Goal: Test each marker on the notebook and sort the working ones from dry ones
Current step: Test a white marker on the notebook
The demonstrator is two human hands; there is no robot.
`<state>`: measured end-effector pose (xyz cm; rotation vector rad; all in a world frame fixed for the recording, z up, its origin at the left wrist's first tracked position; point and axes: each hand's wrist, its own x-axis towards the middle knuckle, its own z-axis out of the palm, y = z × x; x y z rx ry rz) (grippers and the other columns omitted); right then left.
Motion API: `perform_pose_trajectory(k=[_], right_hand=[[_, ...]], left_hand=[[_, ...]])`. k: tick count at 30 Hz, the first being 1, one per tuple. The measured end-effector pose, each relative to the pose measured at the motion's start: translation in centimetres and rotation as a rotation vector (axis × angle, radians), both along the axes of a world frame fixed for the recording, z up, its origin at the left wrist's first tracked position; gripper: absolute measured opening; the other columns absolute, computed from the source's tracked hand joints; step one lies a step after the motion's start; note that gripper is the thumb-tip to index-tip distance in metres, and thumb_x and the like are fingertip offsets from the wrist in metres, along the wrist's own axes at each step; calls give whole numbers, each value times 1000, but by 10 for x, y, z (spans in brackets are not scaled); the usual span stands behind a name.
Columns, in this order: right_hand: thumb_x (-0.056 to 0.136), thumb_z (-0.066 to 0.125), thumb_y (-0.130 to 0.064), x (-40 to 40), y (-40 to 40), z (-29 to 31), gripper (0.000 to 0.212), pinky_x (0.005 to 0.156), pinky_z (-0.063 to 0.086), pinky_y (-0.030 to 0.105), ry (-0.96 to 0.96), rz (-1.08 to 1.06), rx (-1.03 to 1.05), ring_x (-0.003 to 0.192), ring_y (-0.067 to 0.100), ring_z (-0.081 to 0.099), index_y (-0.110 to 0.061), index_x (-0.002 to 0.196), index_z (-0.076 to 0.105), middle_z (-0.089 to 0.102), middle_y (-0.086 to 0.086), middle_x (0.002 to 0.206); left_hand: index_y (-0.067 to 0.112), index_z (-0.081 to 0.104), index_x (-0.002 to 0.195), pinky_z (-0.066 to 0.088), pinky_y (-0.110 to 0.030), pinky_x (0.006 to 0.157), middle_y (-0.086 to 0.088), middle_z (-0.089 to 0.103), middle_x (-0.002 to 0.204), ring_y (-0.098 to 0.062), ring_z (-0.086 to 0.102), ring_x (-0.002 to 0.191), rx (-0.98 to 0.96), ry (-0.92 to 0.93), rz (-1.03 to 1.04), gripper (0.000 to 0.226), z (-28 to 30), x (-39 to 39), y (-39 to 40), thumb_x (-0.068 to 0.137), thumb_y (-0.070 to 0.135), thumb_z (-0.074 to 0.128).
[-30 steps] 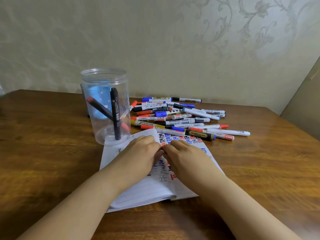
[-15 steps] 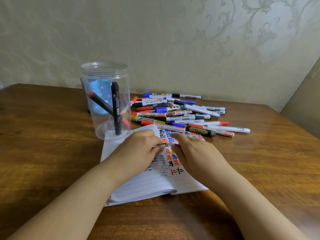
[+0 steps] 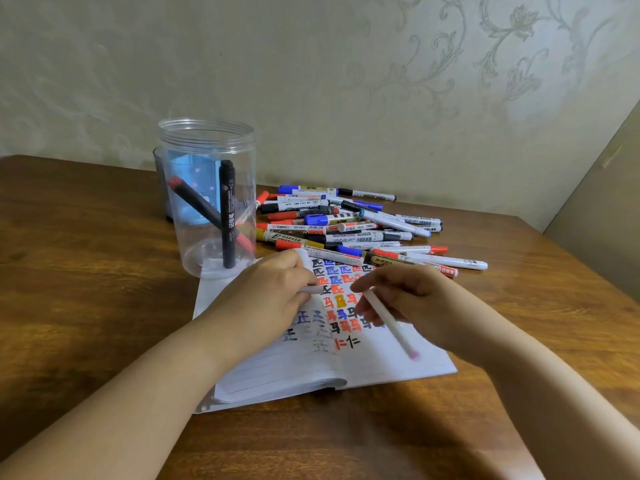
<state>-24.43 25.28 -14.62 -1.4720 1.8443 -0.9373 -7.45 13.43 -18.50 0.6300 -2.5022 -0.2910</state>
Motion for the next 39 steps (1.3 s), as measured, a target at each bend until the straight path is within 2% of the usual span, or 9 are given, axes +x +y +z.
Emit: perform_pose_trajectory(k=[5,8,12,15,20,23,31,37,39], right_hand=[[93,55,-15,0,4,-21,6,63,47,23,-123,-36,-50,63,10,58,-11,92,58,69,4,72],[95,47,-31,2,2,-35,24,56,37,17,-81,-127,-80,54,8,49,-11,85,56,60,0,59],[99,36,-27,5,6,-40,34,50,33,17,-159,-162,-156,50,11,44,-9,77,55,52,4,52],[96,45,-32,5,8,-42,36,48,33,15,-82,-199,-172,48,8,43,-12,68,57,53,1,51],[86,64,-17,2,7,-45,23,43,33,14,23,-222,-178,43,4,46,-6,70,52,58,2,52],[85,64,-18,1,6,-49,29,43,29,20,99,-222,-186,47,9,38,-2,68,47,51,8,55],[86,62,-19,5,4,-52,30,45,29,18,195,-222,-136,48,4,35,-12,64,44,46,-6,54],[86,62,-18,4,6,-52,28,48,31,27,158,-210,-134,52,12,39,-2,69,46,52,17,60],[86,61,-16,3,6,-51,28,47,31,26,169,-218,-133,54,14,41,-2,69,45,51,14,59]], left_hand=[[21,63,111,43,-25,77,6,55,100,-9,50,92,-5,-9,-19,24,-1,2,3,90,30,54],[19,63,105,42,-25,75,5,58,97,-10,51,90,-43,-26,-44,22,-5,0,2,92,32,51],[16,66,91,47,-30,65,2,61,85,-16,57,79,-125,-40,-89,28,-9,-2,1,91,35,45],[16,65,83,49,-32,57,3,60,77,-16,58,70,-148,-43,-107,32,-11,-3,0,86,37,42],[16,66,85,50,-33,57,3,60,78,-18,58,71,-144,-30,-104,19,-12,-2,2,81,28,51],[16,66,86,50,-34,57,2,60,78,-18,58,71,-145,-37,-114,18,-12,-2,2,81,28,53],[15,65,87,50,-35,58,2,58,79,-19,57,73,-149,-31,-116,15,-13,-1,1,83,26,56],[16,64,99,47,-35,73,2,56,90,-17,53,86,-91,-26,-95,15,-12,-1,2,88,25,58],[18,63,102,45,-33,75,3,55,92,-15,51,88,-82,-29,-90,17,-12,-1,2,89,27,55]])
